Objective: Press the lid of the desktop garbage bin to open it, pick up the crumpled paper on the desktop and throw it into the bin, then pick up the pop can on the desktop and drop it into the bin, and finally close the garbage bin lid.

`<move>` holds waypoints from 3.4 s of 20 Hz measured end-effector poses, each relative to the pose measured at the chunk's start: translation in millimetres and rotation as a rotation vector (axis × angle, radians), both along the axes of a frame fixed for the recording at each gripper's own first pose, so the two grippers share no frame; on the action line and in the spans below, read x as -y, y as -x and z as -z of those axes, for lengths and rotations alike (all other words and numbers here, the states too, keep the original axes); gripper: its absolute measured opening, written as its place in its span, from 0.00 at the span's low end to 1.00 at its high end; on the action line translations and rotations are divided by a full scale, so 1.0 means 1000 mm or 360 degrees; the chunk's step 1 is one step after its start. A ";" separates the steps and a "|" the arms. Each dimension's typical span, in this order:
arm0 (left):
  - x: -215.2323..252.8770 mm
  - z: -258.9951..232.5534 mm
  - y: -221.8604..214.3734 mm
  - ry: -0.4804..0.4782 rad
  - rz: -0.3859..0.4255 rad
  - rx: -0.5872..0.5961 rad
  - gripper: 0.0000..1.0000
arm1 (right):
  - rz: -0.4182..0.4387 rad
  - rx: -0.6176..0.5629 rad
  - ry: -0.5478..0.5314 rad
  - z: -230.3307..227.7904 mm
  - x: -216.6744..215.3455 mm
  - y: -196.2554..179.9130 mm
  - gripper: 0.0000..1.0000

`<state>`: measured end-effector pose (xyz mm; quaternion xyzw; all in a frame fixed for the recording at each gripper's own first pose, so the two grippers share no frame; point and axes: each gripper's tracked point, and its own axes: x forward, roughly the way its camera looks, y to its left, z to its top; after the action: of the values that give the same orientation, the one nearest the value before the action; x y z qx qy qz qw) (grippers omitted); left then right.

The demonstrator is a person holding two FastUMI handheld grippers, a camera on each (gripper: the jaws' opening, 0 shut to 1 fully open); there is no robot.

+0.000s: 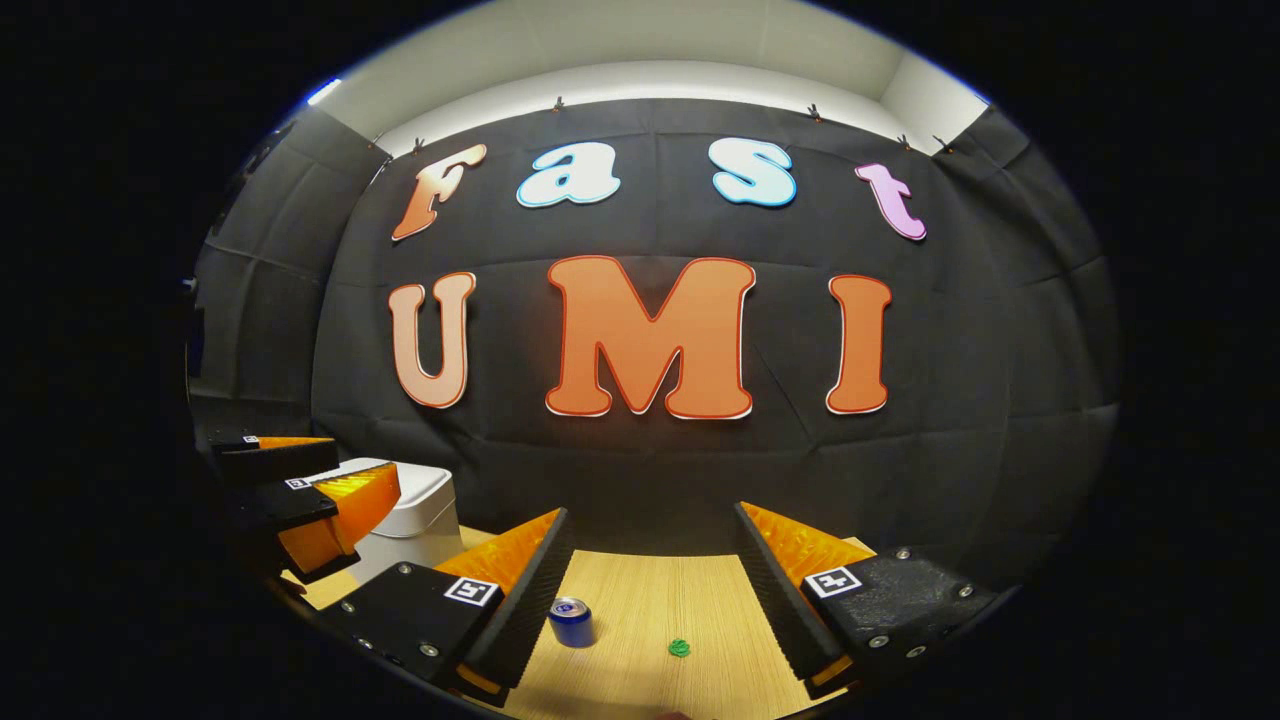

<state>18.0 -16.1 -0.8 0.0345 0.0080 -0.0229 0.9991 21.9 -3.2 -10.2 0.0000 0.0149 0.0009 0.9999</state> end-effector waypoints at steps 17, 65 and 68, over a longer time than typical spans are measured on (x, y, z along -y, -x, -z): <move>0.016 -0.006 0.009 0.0068 -0.0023 0.0026 0.90 | -0.0018 -0.0006 -0.0082 -0.001 0.025 0.005 0.95; -0.202 0.092 -0.106 0.0258 -0.0368 -0.0506 0.00 | 0.0094 -0.0082 0.0107 0.029 -0.001 -0.028 0.95; -0.188 0.091 -0.106 0.0279 -0.0286 -0.0523 0.00 | 0.0099 -0.0107 0.0115 0.035 0.002 -0.032 0.95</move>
<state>124.2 171.7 -92.1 -0.0577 0.1720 0.0603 0.9816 54.2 -4.8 -45.3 -0.0356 0.0485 -0.0308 0.9977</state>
